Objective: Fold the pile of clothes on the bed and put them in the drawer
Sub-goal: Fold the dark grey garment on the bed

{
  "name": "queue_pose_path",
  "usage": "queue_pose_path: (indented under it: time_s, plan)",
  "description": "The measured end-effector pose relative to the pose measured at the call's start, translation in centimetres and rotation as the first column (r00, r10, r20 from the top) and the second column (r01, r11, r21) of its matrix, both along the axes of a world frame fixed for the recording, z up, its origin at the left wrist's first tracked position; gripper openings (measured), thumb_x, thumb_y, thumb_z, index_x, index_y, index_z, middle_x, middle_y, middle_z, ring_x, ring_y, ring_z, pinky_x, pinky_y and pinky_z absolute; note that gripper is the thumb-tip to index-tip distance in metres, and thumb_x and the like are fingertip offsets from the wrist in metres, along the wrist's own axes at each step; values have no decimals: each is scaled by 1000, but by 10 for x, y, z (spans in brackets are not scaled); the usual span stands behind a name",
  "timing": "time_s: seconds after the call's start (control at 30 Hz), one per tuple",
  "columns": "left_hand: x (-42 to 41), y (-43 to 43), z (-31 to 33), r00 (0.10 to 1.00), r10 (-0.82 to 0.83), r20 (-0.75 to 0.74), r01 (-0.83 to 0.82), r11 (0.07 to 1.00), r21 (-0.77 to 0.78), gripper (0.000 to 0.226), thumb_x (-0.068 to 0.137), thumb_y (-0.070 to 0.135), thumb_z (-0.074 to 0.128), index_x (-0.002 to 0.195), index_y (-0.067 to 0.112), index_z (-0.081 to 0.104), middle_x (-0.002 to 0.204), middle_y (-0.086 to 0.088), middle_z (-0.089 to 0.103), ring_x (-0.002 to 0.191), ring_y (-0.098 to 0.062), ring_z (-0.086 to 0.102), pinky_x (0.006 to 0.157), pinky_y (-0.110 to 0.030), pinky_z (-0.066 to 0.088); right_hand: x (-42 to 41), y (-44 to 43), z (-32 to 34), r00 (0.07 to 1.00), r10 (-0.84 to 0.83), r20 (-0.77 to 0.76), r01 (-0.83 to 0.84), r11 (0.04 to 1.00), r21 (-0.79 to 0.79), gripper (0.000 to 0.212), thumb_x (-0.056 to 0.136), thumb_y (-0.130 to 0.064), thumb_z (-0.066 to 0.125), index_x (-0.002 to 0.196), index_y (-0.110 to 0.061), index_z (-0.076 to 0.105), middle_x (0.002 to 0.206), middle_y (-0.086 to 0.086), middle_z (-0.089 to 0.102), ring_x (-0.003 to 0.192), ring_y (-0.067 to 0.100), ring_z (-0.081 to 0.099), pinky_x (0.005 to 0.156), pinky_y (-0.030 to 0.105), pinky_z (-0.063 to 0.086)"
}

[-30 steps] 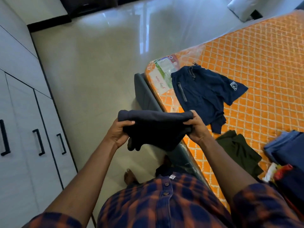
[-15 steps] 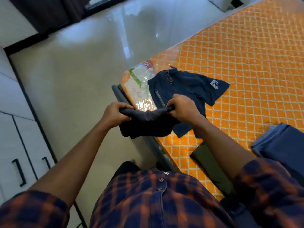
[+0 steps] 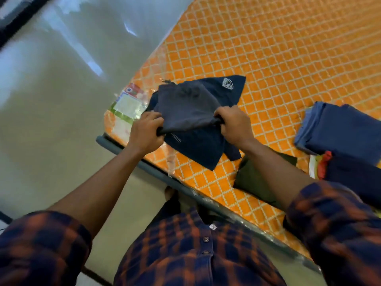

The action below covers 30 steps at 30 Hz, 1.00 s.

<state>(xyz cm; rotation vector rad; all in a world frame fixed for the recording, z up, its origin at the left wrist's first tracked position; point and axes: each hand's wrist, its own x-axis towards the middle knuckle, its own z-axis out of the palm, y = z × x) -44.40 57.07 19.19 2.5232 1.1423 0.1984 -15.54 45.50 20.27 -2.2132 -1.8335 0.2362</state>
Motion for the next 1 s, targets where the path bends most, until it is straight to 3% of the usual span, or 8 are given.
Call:
queue_pose_path:
  time_s: [0.17,0.27,0.4,0.63,0.77,0.83,0.9,1.0]
  plan:
    - [2,-22,-73,865,-236,-442,4,886,-463,29,87,34,66,108,19,54,106,-13,65,102,-37,62,78,-39,49,-36,-63,-82,990,-112,-88,53,862,-504,21,84,-9,60,97,-25,64,97,2,68,94,31,61,65,41,50]
    - [-5,-24,-105,855,-281,-436,-66,776,-628,33,91,35,66,111,14,51,113,-17,64,106,-37,61,83,-41,49,-49,-73,-105,969,-201,-147,53,743,-667,25,80,-11,58,99,-26,66,98,2,68,95,30,63,68,40,51]
    - [7,7,-127,946,-52,-320,-211,653,-728,23,95,28,63,108,12,55,104,-11,62,99,-31,59,82,-40,47,-36,-42,-129,889,-384,-250,185,800,-570,30,81,-12,56,103,-26,70,105,1,72,98,28,63,68,34,46]
    - [23,46,-176,883,229,-410,-422,770,-478,36,93,40,60,120,18,54,125,-13,57,117,-37,52,97,-51,43,-16,28,-172,817,-536,-213,396,790,-468,29,94,-27,60,123,-26,61,125,5,64,118,31,57,90,48,52]
    - [24,16,-175,886,411,-214,-453,863,-223,57,86,43,66,132,15,47,134,-12,47,125,-35,44,97,-54,40,-36,22,-177,735,-670,-104,591,708,-385,49,96,-38,61,142,-27,47,140,4,50,128,31,45,98,51,45]
    - [23,-10,-170,820,545,-176,-573,779,-254,74,82,51,70,140,16,40,137,-11,45,126,-34,44,97,-52,41,-55,4,-172,605,-774,-187,724,633,-276,59,91,-47,66,144,-28,46,144,2,48,131,29,45,99,47,42]
    - [21,-37,-169,675,705,-219,-724,575,-382,91,76,58,75,145,15,35,141,-13,43,129,-35,44,101,-50,41,-75,-18,-167,399,-874,-276,844,468,-262,74,83,-53,74,145,-25,45,145,2,48,132,26,45,100,41,43]
    - [24,-60,-176,379,868,-322,-729,65,-682,105,65,62,82,145,17,32,142,-8,46,126,-29,52,107,-45,45,-93,-38,-168,-280,-829,-484,790,87,-607,76,77,-48,85,140,-26,47,137,0,51,125,25,52,92,35,48]
